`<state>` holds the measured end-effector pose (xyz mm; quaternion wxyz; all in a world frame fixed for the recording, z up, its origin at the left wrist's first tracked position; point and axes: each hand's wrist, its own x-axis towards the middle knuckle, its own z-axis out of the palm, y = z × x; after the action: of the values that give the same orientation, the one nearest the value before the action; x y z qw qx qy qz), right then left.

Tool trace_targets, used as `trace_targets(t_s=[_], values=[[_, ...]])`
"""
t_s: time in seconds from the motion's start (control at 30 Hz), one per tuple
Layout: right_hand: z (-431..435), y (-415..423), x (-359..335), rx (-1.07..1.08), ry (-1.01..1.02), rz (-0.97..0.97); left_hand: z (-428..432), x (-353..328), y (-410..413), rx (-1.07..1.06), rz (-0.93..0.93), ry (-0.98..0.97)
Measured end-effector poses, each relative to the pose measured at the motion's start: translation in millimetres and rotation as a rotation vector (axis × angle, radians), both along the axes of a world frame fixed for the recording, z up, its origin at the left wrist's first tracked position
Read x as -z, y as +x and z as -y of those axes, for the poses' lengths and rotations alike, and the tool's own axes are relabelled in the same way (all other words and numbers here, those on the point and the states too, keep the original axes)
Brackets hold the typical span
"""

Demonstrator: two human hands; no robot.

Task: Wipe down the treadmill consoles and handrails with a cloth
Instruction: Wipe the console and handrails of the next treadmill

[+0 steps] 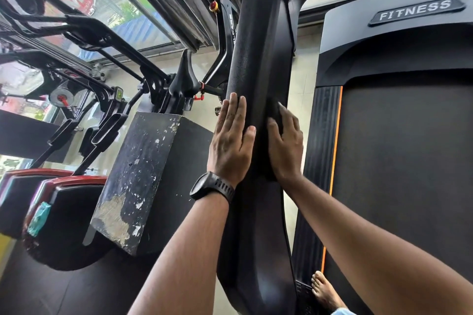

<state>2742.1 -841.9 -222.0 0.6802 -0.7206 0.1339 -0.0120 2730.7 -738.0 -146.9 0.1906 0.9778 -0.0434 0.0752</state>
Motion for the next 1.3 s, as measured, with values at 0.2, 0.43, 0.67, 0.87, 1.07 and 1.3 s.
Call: trace_targets(t_s=[0.2,0.43,0.67,0.87,1.07,1.3], values=[[3,26,11,0.024,0.027,-0.137,0,-1,1,-0.013,-0.006,-0.043],[9,5,3,-0.019,0.129,0.14,0,-2,1,-0.021,-0.006,-0.053],[4,-2,29,-0.113,0.036,-0.288,2,-4,1,-0.024,-0.004,-0.044],[6,5,24,-0.065,-0.004,-0.056,3,-4,2,-0.029,0.004,-0.04],[3,-9,35,-0.083,0.064,-0.271,3,-6,2,-0.025,0.015,-0.054],[3,-18,35,-0.082,0.069,-0.297,1,-2,0,-0.005,0.024,-0.049]])
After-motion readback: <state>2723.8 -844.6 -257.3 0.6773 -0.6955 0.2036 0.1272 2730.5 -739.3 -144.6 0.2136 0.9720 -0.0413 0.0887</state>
